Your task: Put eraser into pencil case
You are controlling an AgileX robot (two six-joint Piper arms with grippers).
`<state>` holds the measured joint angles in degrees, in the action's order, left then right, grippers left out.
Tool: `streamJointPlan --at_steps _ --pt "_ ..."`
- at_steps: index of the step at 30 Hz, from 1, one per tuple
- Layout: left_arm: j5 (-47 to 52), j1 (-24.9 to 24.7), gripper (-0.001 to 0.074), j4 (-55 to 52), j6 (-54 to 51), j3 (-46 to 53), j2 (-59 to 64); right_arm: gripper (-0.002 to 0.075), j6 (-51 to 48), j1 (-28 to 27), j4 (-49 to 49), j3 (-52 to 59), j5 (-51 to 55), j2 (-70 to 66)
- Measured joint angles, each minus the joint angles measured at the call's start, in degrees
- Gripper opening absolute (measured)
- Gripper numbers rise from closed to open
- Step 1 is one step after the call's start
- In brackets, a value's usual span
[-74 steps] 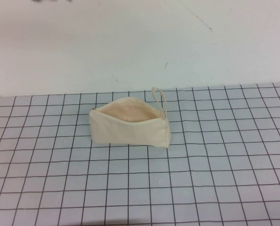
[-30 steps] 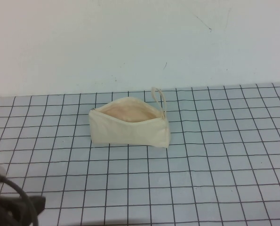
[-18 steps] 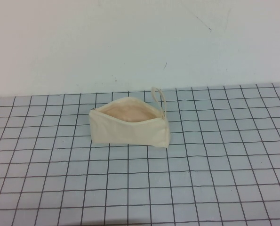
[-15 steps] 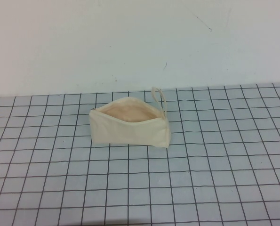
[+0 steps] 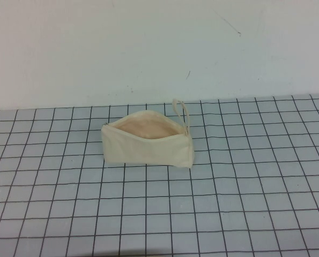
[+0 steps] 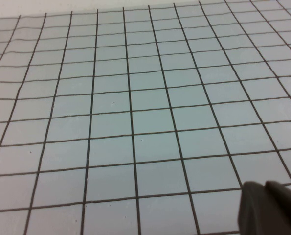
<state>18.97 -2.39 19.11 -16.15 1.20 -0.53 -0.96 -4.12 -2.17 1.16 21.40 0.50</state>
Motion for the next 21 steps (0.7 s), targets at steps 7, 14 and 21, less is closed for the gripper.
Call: streamJointPlan --at_steps 7,14,21 --pt "0.08 0.00 -0.0001 -2.86 0.69 0.00 0.00 -0.0001 0.00 0.00 0.00 0.00 0.00 0.00" --pt "0.08 0.00 -0.0001 -16.74 16.63 0.00 0.00 -0.0001 0.00 0.00 0.00 0.00 0.00 0.00" --pt "0.08 0.00 -0.0001 -15.05 16.15 0.00 0.00 -0.0001 0.00 0.00 0.00 0.00 0.00 0.00"
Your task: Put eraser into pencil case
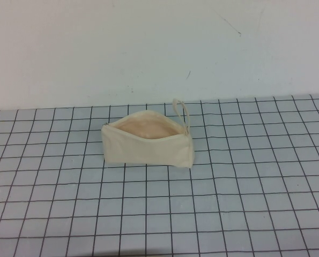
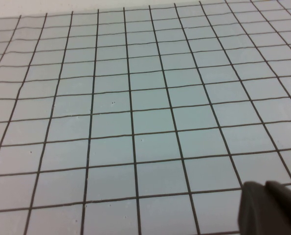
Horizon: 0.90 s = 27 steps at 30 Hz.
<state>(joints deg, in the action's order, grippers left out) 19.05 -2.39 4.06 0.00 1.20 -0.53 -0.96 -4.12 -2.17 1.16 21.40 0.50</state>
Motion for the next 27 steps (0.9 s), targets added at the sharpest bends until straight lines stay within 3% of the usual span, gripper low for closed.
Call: streamJointPlan --at_steps 27 --pt "0.00 0.00 -0.0001 1.50 -1.52 0.00 0.00 -0.0001 0.00 0.00 0.00 0.00 0.00 0.00"
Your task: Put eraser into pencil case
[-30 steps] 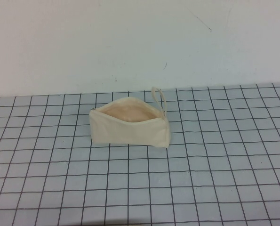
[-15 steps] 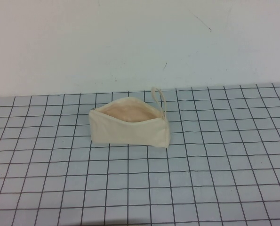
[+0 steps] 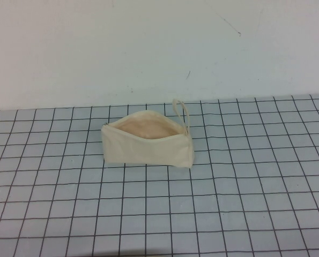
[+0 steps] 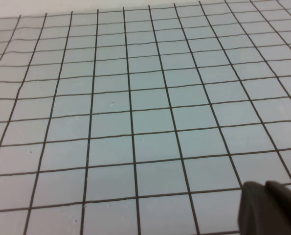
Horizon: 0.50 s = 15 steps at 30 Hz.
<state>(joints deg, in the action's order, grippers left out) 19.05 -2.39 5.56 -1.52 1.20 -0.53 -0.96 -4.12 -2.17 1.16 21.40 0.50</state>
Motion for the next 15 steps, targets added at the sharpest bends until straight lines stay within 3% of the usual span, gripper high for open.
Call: streamJointPlan --at_steps 15 --pt "0.00 0.00 -0.0001 0.02 0.00 0.00 0.00 -0.0001 -6.97 0.00 1.19 0.00 0.00 0.00"
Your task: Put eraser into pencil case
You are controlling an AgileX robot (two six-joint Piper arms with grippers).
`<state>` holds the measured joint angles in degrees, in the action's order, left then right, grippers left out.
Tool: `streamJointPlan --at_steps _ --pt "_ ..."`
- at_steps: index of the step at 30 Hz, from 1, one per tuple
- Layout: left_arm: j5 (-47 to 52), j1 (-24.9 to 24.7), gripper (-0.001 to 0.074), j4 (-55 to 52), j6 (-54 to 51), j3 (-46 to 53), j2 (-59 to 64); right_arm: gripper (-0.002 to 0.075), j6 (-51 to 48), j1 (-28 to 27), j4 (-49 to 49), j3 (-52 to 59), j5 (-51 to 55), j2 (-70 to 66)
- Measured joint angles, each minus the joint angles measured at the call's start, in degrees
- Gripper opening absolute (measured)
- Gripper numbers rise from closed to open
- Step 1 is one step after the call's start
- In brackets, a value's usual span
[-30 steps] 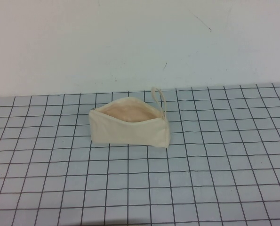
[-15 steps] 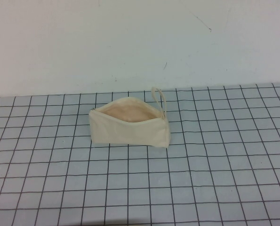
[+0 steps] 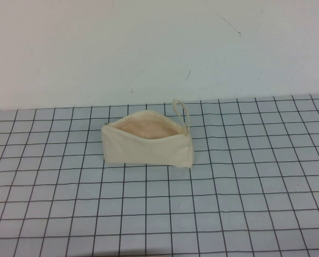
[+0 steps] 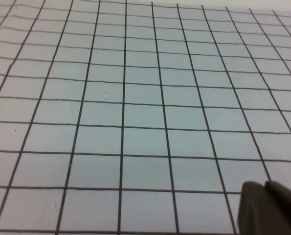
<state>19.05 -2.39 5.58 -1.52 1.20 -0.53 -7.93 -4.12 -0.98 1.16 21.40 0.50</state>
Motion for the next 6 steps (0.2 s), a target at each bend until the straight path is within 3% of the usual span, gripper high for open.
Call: streamJointPlan --at_steps 6 --pt "0.00 0.00 -0.0001 0.00 0.00 0.00 0.00 -0.0001 -0.90 0.00 0.00 0.00 0.00 0.00"
